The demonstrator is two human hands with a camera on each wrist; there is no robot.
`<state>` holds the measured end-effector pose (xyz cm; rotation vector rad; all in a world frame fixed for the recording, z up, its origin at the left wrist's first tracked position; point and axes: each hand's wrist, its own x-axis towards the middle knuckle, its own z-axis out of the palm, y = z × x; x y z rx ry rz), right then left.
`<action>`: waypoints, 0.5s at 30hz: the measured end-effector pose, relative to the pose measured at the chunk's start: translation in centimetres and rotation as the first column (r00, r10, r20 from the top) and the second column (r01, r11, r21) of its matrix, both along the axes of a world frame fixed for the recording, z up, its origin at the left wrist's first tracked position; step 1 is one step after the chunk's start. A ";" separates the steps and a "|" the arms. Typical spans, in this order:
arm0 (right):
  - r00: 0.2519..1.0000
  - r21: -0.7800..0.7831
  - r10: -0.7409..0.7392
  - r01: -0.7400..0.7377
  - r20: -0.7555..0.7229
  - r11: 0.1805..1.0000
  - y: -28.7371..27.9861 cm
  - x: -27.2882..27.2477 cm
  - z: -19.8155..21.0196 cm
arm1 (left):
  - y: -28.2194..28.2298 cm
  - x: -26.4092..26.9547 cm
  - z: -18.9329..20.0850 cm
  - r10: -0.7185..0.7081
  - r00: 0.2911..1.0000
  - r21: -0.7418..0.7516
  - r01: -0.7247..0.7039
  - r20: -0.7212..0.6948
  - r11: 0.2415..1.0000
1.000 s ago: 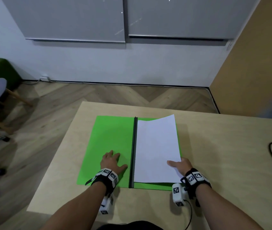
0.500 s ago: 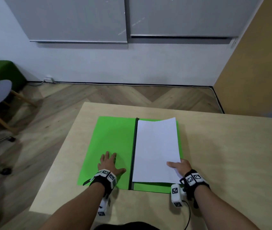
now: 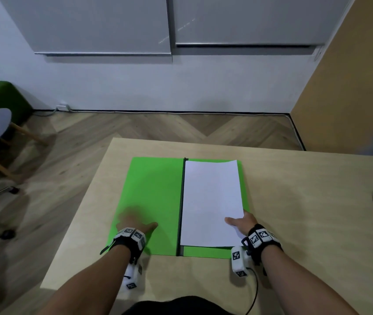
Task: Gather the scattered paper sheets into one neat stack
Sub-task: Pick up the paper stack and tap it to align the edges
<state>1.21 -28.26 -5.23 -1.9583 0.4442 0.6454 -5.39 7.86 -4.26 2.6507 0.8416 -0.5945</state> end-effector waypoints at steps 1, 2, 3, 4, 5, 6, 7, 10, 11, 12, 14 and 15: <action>1.000 -0.011 0.000 0.000 -0.003 1.000 -0.1 0.1 -0.1 | 0.7 -0.3 -0.1 0.092 0.996 -0.006 -0.092 -0.005 0.996; 1.000 -0.019 -0.010 0.010 -0.003 1.000 -0.2 0.1 -0.2 | 1.2 -0.6 -0.1 0.170 0.985 -0.011 -0.170 -0.001 0.985; 1.000 -0.033 -0.015 0.015 -0.011 0.999 -0.3 0.1 -0.4 | 1.6 -0.9 -0.1 0.230 0.973 -0.012 -0.230 0.010 0.973; 1.000 -0.046 -0.018 0.017 -0.017 0.999 -0.3 0.0 -0.4 | 1.8 -1.1 0.0 0.281 0.959 -0.007 -0.281 0.021 0.960; 1.000 -0.054 -0.018 0.016 -0.021 0.998 -0.2 0.0 -0.5 | 2.0 -1.2 0.2 0.327 0.944 0.005 -0.327 0.037 0.945; 1.000 -0.065 -0.017 0.016 -0.019 0.998 -0.1 0.0 -0.4 | 2.1 -1.2 0.6 0.372 0.927 0.021 -0.374 0.052 0.927; 1.000 -0.075 -0.015 0.013 -0.025 0.997 0.0 0.0 -0.3 | 2.3 -1.3 1.0 0.411 0.909 0.021 -0.413 0.060 0.910; 1.000 -0.079 -0.014 0.012 -0.026 0.997 0.3 -0.3 0.4 | 3.9 -1.5 0.6 0.477 0.878 -0.026 -0.476 0.038 0.879; 1.000 -0.080 -0.013 0.011 -0.025 0.997 0.4 -0.5 0.6 | 4.6 -1.4 0.0 0.494 0.868 -0.053 -0.492 0.043 0.869; 1.000 -0.086 -0.013 0.011 -0.021 0.996 0.5 -0.5 0.7 | 5.3 -1.4 -0.5 0.505 0.863 -0.080 -0.502 0.026 0.861; 0.999 -0.085 -0.018 0.015 -0.026 0.996 0.6 -0.5 0.4 | 6.4 -1.4 -0.9 0.499 0.866 -0.128 -0.494 0.009 0.860; 1.000 -0.084 -0.010 0.008 -0.030 0.996 0.7 -0.4 0.4 | 6.8 -1.4 -0.9 0.487 0.874 -0.147 -0.481 0.003 0.864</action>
